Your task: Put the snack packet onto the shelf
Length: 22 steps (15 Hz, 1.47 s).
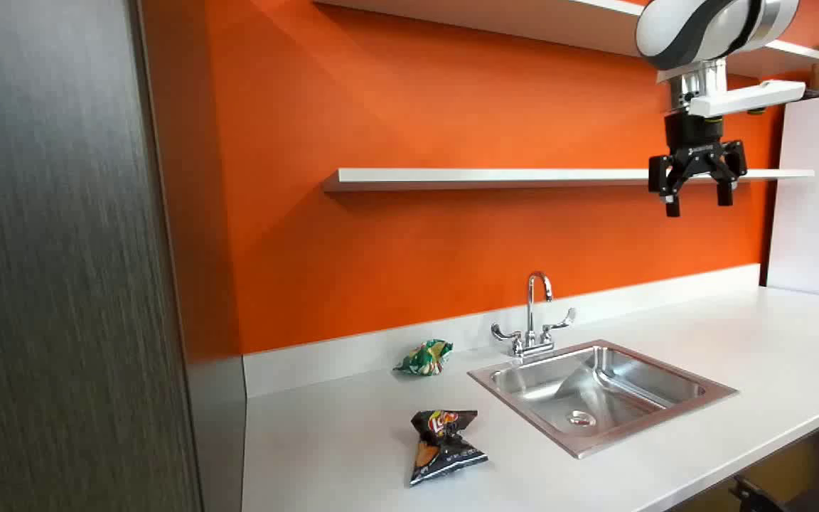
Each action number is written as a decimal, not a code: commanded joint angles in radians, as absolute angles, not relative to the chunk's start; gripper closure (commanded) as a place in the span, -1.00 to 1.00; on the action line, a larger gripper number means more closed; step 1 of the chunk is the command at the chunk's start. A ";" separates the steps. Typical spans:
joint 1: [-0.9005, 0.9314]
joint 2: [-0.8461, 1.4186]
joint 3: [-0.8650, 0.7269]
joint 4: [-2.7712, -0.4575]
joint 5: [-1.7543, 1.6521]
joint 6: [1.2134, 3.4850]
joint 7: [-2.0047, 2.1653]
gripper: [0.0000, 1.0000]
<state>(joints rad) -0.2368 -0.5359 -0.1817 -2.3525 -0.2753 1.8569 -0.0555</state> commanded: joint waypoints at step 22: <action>-0.030 -0.430 0.153 -2.600 -0.166 2.131 0.435 -1.00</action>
<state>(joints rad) -0.0319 -0.4885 0.0928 -2.5876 -0.1571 2.0464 0.3192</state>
